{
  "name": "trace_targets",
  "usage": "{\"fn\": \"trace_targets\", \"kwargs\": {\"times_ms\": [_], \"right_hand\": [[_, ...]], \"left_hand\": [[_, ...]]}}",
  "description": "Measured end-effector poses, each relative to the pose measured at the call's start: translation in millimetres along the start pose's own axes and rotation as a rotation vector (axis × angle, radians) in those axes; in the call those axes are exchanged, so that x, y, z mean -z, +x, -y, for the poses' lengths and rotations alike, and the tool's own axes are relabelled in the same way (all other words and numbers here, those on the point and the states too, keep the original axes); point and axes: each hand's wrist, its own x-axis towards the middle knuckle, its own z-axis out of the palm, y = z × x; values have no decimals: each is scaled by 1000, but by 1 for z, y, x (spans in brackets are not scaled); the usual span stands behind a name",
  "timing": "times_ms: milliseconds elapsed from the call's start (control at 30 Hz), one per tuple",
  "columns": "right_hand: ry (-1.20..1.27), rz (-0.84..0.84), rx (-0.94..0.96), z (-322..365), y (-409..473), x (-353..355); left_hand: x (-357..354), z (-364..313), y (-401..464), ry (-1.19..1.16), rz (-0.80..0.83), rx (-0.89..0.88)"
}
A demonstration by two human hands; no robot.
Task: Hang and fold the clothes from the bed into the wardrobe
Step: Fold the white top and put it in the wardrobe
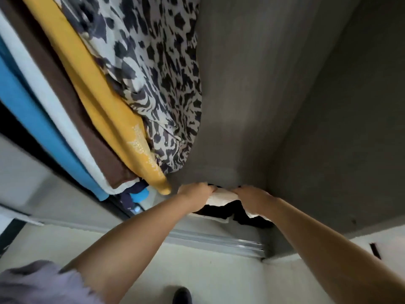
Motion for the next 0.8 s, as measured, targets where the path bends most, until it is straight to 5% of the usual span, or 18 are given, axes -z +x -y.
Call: {"fn": "trace_targets", "kwargs": {"times_ms": [500,667,800], "right_hand": [[-62,-241,-142,-95,315,-210],[-31,-154,-147,-96,383,-315],[5,80,-80,-96,406,-400]], "left_hand": [[-243,110,283,249,-196,126],[-359,136,324,92,-325,121],[-465,160,335,180,27,50]]}}
